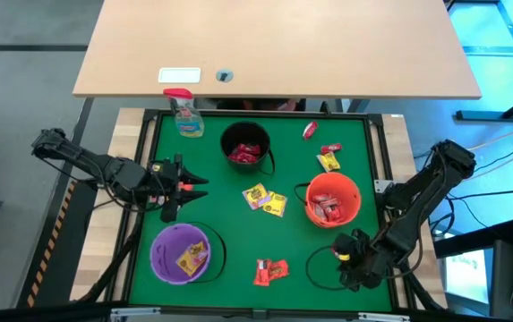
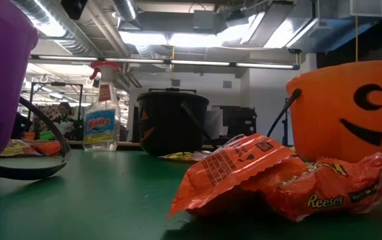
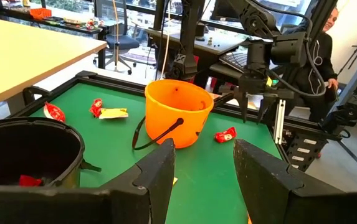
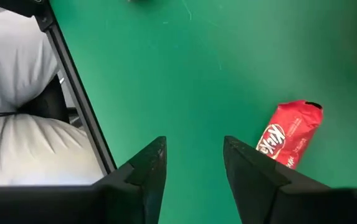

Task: Sort candy
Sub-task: Put the red candy into the black bucket

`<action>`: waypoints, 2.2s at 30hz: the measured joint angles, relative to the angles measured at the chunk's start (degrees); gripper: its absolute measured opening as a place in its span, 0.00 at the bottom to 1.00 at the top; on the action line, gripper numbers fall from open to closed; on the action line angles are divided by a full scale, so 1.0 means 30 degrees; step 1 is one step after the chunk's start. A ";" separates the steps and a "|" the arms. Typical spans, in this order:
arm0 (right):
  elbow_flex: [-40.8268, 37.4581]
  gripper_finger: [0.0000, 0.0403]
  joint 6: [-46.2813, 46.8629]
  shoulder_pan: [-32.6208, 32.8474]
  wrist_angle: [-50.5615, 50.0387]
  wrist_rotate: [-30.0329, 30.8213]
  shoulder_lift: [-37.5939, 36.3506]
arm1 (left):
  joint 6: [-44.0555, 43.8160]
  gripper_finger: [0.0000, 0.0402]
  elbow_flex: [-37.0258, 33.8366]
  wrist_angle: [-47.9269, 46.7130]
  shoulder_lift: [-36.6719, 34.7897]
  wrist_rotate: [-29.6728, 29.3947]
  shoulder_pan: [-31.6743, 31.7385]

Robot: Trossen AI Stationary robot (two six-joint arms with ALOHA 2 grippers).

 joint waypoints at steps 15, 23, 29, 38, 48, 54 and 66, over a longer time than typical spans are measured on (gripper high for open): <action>0.0000 0.60 -0.0008 0.0000 -0.1061 -0.2254 0.2137 | 0.0007 0.39 0.0000 0.0000 0.0000 0.0138 0.0000; 0.0000 0.65 0.1015 0.0000 -0.2779 -0.2535 0.3657 | 0.0007 0.39 0.0000 0.0000 0.0000 0.0146 0.0000; 0.0000 0.65 0.2084 0.0000 -0.3102 -0.2535 0.4255 | -0.0015 0.39 0.0000 -0.0007 0.0005 0.0153 0.0000; 0.0000 0.65 0.2115 0.0000 -0.2949 -0.2595 0.5700 | -0.0036 0.39 0.0000 -0.0007 0.0004 0.0153 -0.0001; 0.0073 0.64 0.2563 -0.0007 -0.2677 -0.3375 0.6353 | -0.0001 0.39 0.0000 -0.0044 0.0007 0.0248 -0.0007; 0.0051 0.51 0.2526 -0.0007 -0.1789 -0.3668 0.6375 | -0.0120 0.39 0.0000 -0.0080 0.0007 0.0670 -0.0007; 0.0080 0.21 0.2004 -0.0015 -0.0961 -0.3912 0.6397 | -0.0051 0.39 0.0000 -0.0073 0.0007 0.0648 -0.0007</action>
